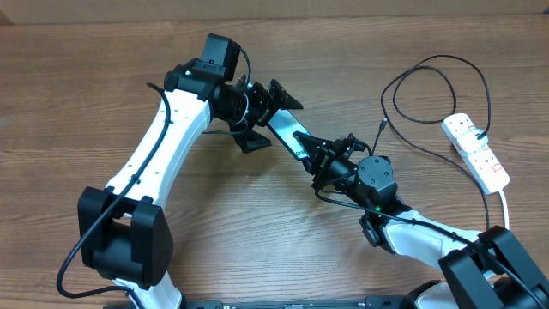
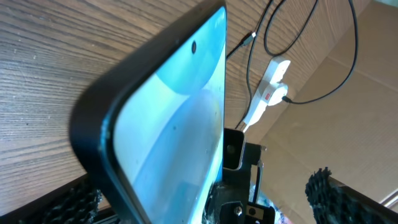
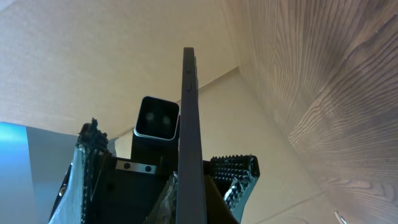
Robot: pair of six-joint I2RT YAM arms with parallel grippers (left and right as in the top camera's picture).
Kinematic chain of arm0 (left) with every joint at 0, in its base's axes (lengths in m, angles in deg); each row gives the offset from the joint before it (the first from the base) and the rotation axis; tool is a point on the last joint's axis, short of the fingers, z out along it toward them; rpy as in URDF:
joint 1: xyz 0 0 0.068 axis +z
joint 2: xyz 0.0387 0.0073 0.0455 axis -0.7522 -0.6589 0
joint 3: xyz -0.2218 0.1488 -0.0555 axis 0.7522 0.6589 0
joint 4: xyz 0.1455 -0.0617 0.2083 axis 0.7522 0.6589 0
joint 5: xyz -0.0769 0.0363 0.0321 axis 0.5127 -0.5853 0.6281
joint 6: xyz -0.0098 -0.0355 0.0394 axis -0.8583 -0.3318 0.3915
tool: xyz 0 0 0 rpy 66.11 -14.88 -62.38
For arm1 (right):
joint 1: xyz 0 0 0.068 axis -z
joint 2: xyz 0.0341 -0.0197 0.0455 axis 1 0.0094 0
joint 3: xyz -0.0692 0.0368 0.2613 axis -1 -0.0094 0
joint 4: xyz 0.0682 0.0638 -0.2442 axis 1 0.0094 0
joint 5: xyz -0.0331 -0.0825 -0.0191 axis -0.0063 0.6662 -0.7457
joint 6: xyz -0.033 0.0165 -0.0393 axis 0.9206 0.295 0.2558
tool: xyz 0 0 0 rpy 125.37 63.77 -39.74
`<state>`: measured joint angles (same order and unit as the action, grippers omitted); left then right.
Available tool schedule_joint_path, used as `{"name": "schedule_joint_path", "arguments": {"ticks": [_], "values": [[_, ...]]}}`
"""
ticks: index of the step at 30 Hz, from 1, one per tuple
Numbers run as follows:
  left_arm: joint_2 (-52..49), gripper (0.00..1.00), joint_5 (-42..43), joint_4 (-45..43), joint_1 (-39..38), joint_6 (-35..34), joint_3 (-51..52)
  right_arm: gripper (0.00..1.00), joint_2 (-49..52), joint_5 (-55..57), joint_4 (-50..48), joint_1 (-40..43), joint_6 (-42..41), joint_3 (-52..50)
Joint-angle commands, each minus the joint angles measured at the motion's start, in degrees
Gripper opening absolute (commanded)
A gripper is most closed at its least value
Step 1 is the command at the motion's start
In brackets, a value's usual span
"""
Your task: Plug charger to phone and switch on socket
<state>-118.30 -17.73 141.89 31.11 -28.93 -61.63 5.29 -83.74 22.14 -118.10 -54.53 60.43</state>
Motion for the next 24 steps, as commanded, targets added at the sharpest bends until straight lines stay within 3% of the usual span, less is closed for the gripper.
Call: {"name": "schedule_joint_path", "arguments": {"ticks": [1, 4, 14, 24], "values": [[0.63, 0.96, 0.83, 0.15, -0.52, -0.22, 0.46, 0.04, -0.33, -0.24, -1.03, -0.28, -7.91, 1.25], [0.63, 0.82, 0.79, 0.11, -0.61, -0.22, 0.46, 0.04, -0.33, -0.24, -1.01, -0.28, -7.93, 1.25], [0.63, 0.56, -1.68, -0.42, -1.53, -4.44, 0.48, 0.04, -0.33, 2.43, -0.63, -0.28, -7.93, 1.25], [0.63, 0.51, -2.21, -2.91, -1.53, -4.76, 0.48, 0.04, -0.33, 2.71, -4.63, -0.28, -7.93, 1.25]]}}
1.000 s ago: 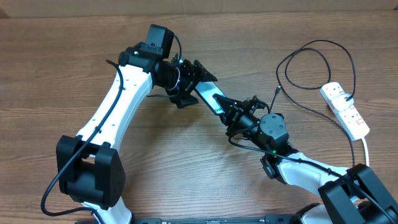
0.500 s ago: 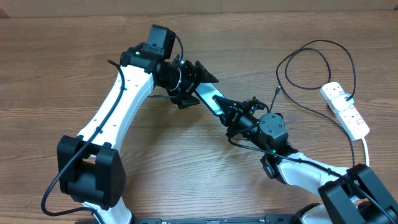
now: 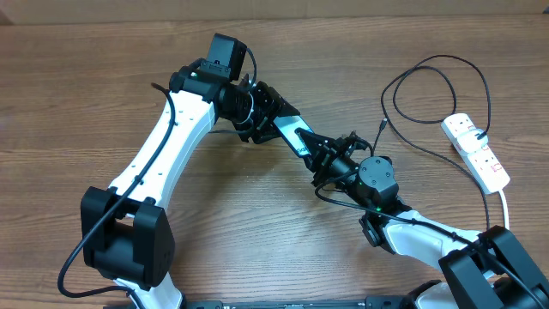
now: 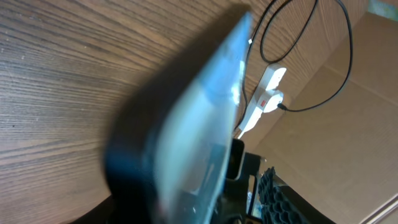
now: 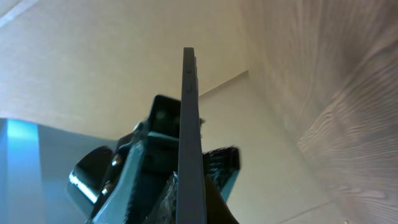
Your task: Plug charger to phone and switch on socket
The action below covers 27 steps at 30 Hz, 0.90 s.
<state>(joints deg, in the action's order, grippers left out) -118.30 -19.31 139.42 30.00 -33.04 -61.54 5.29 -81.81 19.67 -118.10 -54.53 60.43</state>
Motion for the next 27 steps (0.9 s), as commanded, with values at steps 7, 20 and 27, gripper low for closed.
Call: {"name": "schedule_joint_path", "arguments": {"ticks": [7, 20, 27], "values": [[0.63, 0.36, -0.61, -0.9, -0.42, -1.05, 0.39, 0.04, -0.33, 0.42, -3.15, -1.09, -7.93, 1.25], [0.63, 0.06, -0.37, -1.95, -0.42, -5.92, 0.39, 0.04, -0.33, 1.53, -2.84, -1.95, -7.91, 1.25], [0.63, 0.04, 0.98, -3.13, -0.42, -11.47, 0.39, 0.05, -0.33, 1.95, -2.84, -1.95, -7.93, 1.25]]}}
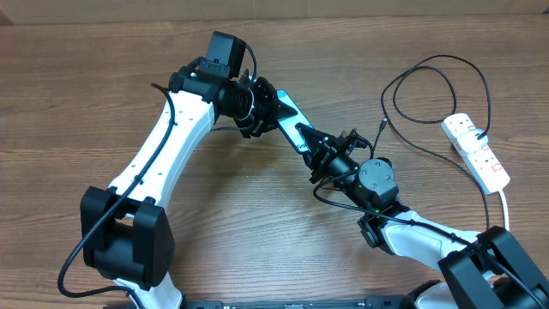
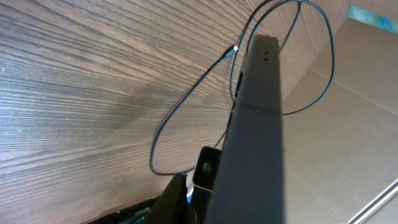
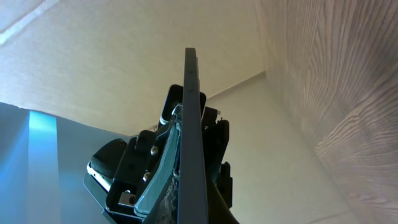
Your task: Plug charger to phone and switch on socket
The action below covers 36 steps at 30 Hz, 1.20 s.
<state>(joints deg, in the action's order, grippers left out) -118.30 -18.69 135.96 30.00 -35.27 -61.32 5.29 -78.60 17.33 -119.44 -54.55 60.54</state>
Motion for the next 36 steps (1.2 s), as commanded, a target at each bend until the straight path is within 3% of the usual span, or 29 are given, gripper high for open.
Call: {"name": "schedule_joint_path", "arguments": {"ticks": [1, 8, 11, 19, 26, 29, 33, 35, 36], "values": [[0.63, 0.05, 0.9, -0.04, -0.42, -9.86, 0.17, 0.06, -0.33, -1.27, -0.48, -0.61, -7.91, 1.14], [0.63, 0.04, 3.02, -1.42, -0.42, -15.52, 0.17, 0.12, -0.33, -1.27, -0.11, -0.61, -7.91, 1.14], [0.63, 0.04, 3.54, -1.49, -0.37, -16.06, 0.17, 0.19, -0.33, -1.27, -0.11, -0.61, -7.89, 1.14], [0.63, 0.04, 2.19, -2.6, -0.37, -15.41, 0.17, 0.22, -0.33, -1.33, -0.13, -0.61, -7.89, 1.14], [0.63, 0.04, -3.19, -5.99, 0.02, -1.51, 0.17, 0.45, -0.33, -2.43, -0.11, -0.61, -7.89, 1.14], [0.63, 0.04, -6.34, -6.1, 0.94, 9.57, 0.17, 0.61, -0.33, -2.64, -0.09, -0.61, -7.65, 1.14], [0.63, 0.04, -8.96, -5.18, 2.89, 22.56, 0.17, 0.83, -0.33, -2.58, 0.52, -0.61, -1.16, 1.14], [0.63, 0.04, -11.91, -3.04, 4.33, 25.59, 0.17, 1.0, -0.33, -2.49, 3.69, -0.61, 4.26, 1.14], [0.63, 0.04, -12.76, -1.97, 5.01, 26.23, 0.17, 1.0, -0.33, -2.25, 5.7, -0.61, 5.81, 1.14]]}}
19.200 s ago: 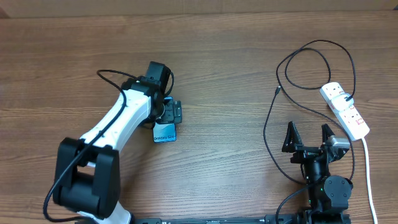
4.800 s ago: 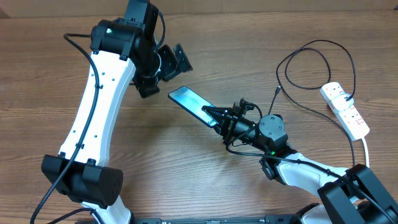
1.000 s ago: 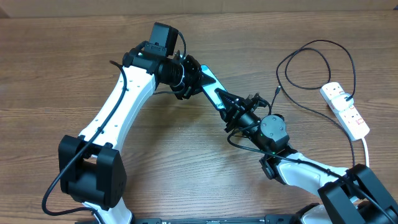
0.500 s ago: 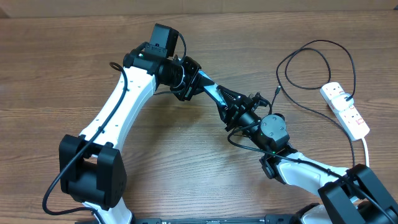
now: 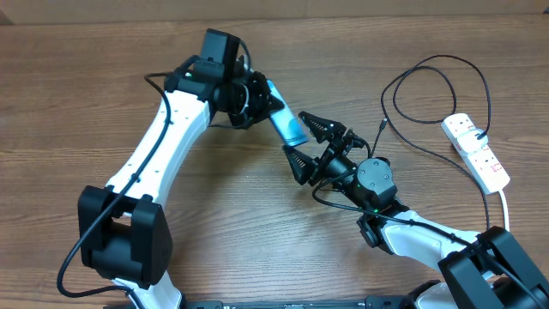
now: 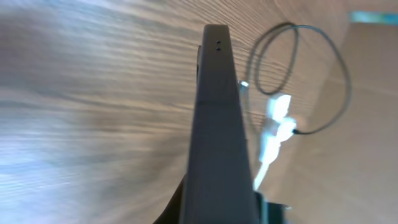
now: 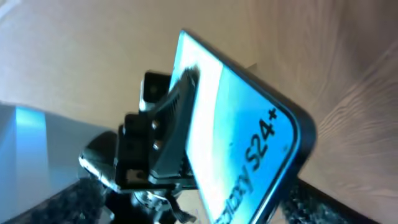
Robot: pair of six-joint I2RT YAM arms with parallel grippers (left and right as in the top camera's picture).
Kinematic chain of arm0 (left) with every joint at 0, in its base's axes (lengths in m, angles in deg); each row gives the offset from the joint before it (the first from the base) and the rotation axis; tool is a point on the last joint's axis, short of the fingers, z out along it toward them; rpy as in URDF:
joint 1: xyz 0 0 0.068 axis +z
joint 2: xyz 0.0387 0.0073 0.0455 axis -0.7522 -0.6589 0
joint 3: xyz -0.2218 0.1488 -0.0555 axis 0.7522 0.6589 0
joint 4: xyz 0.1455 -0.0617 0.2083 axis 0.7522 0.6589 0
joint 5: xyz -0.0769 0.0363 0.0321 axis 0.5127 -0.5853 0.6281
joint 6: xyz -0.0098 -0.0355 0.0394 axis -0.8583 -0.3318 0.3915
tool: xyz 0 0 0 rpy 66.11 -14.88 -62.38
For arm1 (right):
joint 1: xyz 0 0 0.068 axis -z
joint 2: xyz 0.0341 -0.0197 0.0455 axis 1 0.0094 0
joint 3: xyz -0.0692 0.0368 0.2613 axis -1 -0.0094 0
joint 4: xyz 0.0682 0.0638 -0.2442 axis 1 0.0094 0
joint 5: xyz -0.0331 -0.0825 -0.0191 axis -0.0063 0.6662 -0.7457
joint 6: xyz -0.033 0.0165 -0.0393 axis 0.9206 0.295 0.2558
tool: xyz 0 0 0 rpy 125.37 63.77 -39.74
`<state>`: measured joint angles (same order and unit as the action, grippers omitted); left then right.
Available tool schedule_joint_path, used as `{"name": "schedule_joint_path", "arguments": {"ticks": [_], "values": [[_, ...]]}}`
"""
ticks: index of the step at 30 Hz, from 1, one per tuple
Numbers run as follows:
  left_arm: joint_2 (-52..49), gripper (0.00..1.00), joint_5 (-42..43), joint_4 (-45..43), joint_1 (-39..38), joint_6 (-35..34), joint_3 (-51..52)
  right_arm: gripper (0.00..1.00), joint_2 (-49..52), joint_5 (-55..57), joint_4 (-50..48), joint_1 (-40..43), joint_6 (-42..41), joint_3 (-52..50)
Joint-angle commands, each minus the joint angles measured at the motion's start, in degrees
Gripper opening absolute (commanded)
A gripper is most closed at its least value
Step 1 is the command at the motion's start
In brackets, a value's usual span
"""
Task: Plug charger to phone and switch on socket
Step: 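Release the phone from the right gripper and withdraw it right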
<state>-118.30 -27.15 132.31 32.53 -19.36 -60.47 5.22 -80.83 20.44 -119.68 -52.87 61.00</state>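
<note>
A phone with a blue film marked S24+ hangs above the table, and my left gripper is shut on its upper end. The left wrist view shows the phone edge-on and dark. My right gripper stands open, its fingers spread on either side of the phone's lower end. From the right wrist the phone's blue face is seen. The black charger cable lies looped at the right, its loose plug on the wood. The cable runs to a white socket strip.
Wooden table with a brown cardboard wall along the back. The socket strip's white lead runs off toward the front right. The cable loop and the strip show blurred in the left wrist view.
My right gripper, then shut on the phone's lower end, is now open. The left gripper alone holds the phone, which has turned and sits slightly further back and left.
At first my right gripper held the phone tilted above the table, with the left gripper open around its upper end. Then the left gripper was shut on it, and both held it. Now the right has let go and the left holds it.
</note>
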Motion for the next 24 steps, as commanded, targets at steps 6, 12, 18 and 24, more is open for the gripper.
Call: {"name": "schedule_joint_path", "arguments": {"ticks": [6, 12, 18, 24], "values": [[0.63, 0.04, -1.11, 9.11, 6.21, 23.74, -0.68, 1.0, -0.26, 9.62, 22.51, -0.22, 10.03, 0.68], [0.63, 0.04, 2.12, 15.8, 6.91, 38.23, -0.68, 1.0, -0.5, 7.3, 9.44, 0.72, 51.36, 1.44], [0.63, 0.04, 1.84, 15.39, 6.86, 38.53, -0.68, 1.0, -2.29, 12.31, 35.34, 0.76, 63.87, 10.4], [0.63, 0.04, 1.4, 15.32, 6.86, 39.01, -0.68, 1.0, -2.64, 23.12, 65.13, 0.83, 66.42, 24.24]]}}
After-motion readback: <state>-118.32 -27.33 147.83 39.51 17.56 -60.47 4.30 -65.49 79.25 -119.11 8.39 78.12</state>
